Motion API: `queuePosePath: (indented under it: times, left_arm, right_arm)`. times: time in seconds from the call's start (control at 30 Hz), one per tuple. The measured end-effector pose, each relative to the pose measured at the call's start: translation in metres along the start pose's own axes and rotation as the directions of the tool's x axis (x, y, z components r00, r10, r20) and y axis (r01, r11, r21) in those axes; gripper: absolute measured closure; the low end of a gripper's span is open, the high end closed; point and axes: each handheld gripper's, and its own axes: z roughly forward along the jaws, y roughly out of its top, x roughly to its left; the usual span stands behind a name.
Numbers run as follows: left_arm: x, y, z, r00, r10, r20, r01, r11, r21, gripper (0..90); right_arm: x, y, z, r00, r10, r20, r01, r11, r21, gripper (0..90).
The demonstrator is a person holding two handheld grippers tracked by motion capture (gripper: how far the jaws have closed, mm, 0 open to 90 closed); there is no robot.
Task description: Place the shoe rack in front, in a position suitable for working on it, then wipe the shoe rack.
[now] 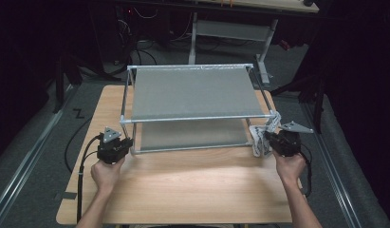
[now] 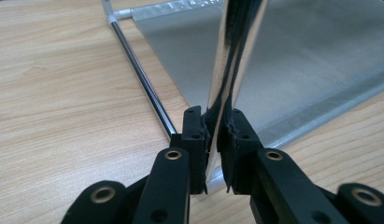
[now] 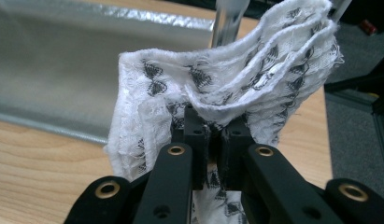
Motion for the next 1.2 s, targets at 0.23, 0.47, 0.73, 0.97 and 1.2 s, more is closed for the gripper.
queuePosePath:
  times: [0.23,0.47,0.73,0.97,1.2]
  left_arm:
    - [0.000,0.003,-0.001,1.0000,0.005,0.003,-0.005,0.9997,0.024,80.6]
    - [0.000,0.001,-0.001,1.0000,0.007,0.000,-0.007,0.9999,0.015,80.6]
    - [0.003,0.000,-0.001,0.9999,-0.008,-0.008,0.008,1.0000,0.001,80.5]
    - [0.006,0.000,-0.002,0.9996,-0.022,-0.016,0.022,0.9998,0.005,80.3]
    - [0.018,-0.002,-0.004,0.9975,-0.065,-0.028,0.065,0.9979,-0.007,79.8]
  right_arm:
    - [0.004,0.007,-0.005,0.9996,-0.017,0.024,0.017,1.000,-0.018,84.4]
    - [0.005,-0.014,0.026,0.9993,-0.020,0.033,0.018,0.997,0.075,84.4]
    - [0.010,-0.040,0.051,0.9996,-0.018,0.023,0.014,0.989,0.148,84.3]
    - [0.003,-0.046,0.048,0.9989,-0.019,0.043,0.012,0.986,0.165,84.4]
    - [-0.005,-0.051,0.044,0.9970,-0.024,0.073,0.010,0.983,0.186,84.0]
